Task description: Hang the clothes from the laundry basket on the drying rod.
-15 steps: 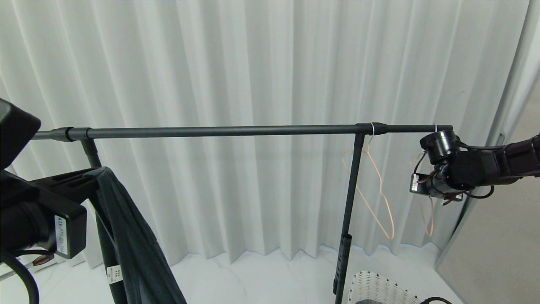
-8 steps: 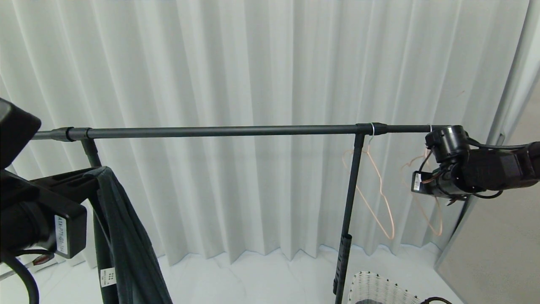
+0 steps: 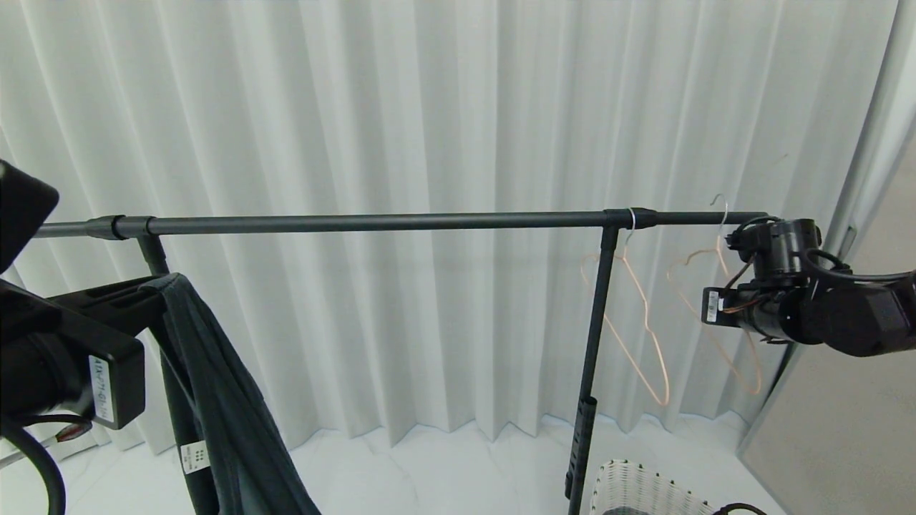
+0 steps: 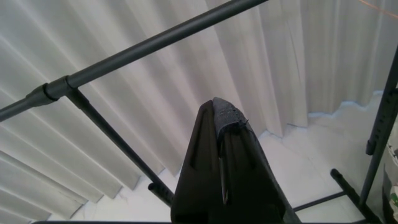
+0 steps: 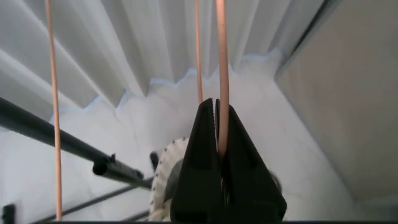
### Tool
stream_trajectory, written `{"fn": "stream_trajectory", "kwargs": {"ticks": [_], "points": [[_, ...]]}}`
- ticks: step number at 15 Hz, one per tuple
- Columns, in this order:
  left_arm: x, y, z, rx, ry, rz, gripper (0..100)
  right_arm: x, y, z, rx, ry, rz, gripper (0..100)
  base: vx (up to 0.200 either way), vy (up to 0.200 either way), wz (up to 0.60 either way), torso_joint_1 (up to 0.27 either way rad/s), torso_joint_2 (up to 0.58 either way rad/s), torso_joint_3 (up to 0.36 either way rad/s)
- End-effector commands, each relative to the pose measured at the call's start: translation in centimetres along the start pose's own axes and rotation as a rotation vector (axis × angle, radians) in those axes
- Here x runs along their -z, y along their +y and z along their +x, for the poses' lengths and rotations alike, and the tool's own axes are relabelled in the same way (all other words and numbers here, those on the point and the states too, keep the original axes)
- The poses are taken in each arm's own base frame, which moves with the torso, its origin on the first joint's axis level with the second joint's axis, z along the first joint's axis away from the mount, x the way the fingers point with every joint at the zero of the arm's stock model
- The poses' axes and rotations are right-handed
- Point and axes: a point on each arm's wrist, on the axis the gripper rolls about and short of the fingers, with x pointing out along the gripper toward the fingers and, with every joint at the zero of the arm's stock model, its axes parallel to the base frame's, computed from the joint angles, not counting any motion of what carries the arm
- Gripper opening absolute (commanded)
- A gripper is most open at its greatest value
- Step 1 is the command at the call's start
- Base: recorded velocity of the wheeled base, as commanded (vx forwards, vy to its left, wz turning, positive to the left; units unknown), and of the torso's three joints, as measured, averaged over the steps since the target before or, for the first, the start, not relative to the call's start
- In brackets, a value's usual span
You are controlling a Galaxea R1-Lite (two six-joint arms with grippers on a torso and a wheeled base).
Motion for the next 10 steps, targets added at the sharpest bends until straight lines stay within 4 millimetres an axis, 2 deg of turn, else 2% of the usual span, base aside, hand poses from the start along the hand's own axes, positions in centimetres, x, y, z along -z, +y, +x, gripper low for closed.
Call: {"fn": "stream_trajectory", "kwargs": {"ticks": [1,2,5,10], "points": [[0.0,0.0,0.0,0.000,0.000,0.000,0,0.9,-0.5,-0.9,-0.006,-0.019,-0.037,0,0.000,0.000,0.00,0.000,0.00,0.000],[0.0,0.0,0.0,0.000,0.000,0.000,0,1.0,-0.6,-1.0,-0.005,-0.023,-0.043,0,0.000,0.000,0.00,0.000,0.00,0.000],[0.0,0.0,-0.1,-0.001,-0.004,-0.002,0,0.8,-1.4,-3.3,-0.027,-0.112,-0.092,0,0.000,0.000,0.00,0.000,0.00,0.000],[0.2,0.1,-0.1,-0.008,0.001,0.001,0,1.5,-3.3,-8.0,-0.034,-0.158,-0.086,0,0.000,0.000,0.00,0.000,0.00,0.000]]}}
